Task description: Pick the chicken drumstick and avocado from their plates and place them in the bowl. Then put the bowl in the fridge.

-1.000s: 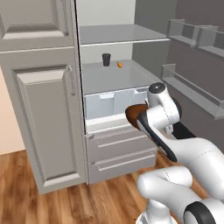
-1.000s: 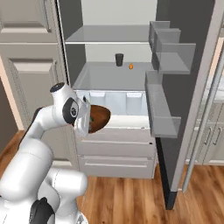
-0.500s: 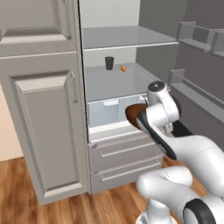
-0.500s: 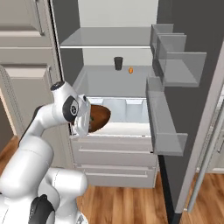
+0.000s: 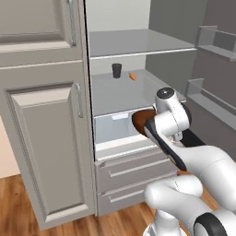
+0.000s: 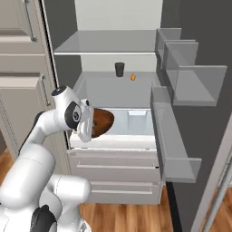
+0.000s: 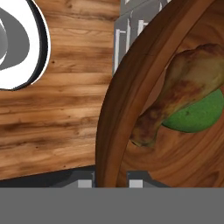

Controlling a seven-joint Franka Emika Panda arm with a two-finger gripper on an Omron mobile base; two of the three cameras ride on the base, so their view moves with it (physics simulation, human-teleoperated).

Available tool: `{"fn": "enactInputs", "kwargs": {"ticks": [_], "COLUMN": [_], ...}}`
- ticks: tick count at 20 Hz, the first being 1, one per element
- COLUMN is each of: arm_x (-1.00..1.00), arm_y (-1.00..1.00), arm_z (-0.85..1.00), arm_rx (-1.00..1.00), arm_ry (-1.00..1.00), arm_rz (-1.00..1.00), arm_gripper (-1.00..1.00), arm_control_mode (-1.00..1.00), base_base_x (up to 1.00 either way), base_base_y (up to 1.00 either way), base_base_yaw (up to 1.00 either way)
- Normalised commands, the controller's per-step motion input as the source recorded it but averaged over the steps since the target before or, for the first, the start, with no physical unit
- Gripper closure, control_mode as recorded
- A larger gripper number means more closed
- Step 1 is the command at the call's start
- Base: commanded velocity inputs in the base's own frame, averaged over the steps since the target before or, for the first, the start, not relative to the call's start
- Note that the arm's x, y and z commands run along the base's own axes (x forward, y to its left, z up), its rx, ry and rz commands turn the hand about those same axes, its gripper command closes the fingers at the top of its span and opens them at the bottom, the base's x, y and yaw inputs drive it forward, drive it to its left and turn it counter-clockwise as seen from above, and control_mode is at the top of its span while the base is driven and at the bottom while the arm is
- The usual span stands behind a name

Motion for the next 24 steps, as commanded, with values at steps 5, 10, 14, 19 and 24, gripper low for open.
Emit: {"fn": "enactInputs", "kwargs": {"ticks": [5,10,14,19,24], "arm_x": [0.00,0.00,0.00,0.00,0.00], "arm_y": [0.00,0.00,0.00,0.00,0.00], "arm_z": [0.00,0.00,0.00,0.00,0.00], "arm_rx": [0.00,0.00,0.00,0.00,0.00], "arm_ry": [0.00,0.00,0.00,0.00,0.00], "arm_rz": [0.00,0.00,0.00,0.00,0.00], "arm_gripper": [1.00,1.00,1.00,1.00,1.00], "arm_control_mode": [1.00,1.00,1.00,1.00,1.00], "base_base_x": [0.41,0.46,0.38,0.26,0.15], "base_base_y": [0.00,0.00,0.00,0.00,0.00], "base_base_yaw": [0.00,-0.02,0.00,-0.01,0.00]}}
